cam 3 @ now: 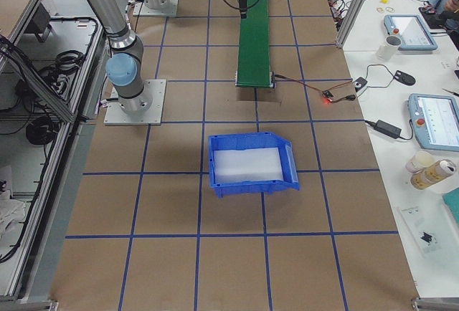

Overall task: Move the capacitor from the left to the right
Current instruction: 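Move the left gripper away from the conveyor to pick up the brown capacitor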

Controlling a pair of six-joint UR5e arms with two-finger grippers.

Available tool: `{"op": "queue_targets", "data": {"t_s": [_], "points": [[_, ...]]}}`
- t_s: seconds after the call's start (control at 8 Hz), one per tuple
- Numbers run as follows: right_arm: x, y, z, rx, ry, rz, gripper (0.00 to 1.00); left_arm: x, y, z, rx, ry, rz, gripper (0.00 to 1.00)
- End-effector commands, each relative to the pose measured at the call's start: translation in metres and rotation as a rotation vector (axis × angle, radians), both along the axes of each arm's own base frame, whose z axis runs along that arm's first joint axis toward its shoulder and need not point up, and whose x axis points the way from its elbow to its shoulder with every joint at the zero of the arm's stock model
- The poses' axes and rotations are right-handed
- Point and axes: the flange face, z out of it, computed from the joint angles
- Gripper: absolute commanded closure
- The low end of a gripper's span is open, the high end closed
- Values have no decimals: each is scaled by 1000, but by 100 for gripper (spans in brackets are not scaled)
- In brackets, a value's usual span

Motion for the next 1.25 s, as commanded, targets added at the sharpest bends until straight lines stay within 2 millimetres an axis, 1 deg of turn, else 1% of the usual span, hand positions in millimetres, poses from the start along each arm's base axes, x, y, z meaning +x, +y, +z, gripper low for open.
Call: {"op": "queue_targets", "data": {"t_s": [0.0,0.25,0.38,0.5,0.62,0.75,0.88,1.0,1.12], "points": [[0,-2,-4,6,-3,6,0,50,23,-58,35,52,39,0],[0,-2,-3,6,2,7,0,50,26,-74,50,72,46,0],[-1,1,-1,10,13,11,0,56,26,-83,78,54,37,0],[0,1,-1,9,-1,11,0,58,28,-94,104,43,37,0],[1,2,-1,9,-2,11,0,59,28,-101,108,50,46,0],[2,2,-1,9,-2,13,0,59,27,-110,116,65,48,6],[2,2,-1,9,-3,11,0,60,27,-113,118,67,49,25],[2,2,-2,12,-1,14,0,60,27,-113,118,67,49,59],[2,2,-2,10,-1,14,0,61,25,-112,117,65,48,90]]}}
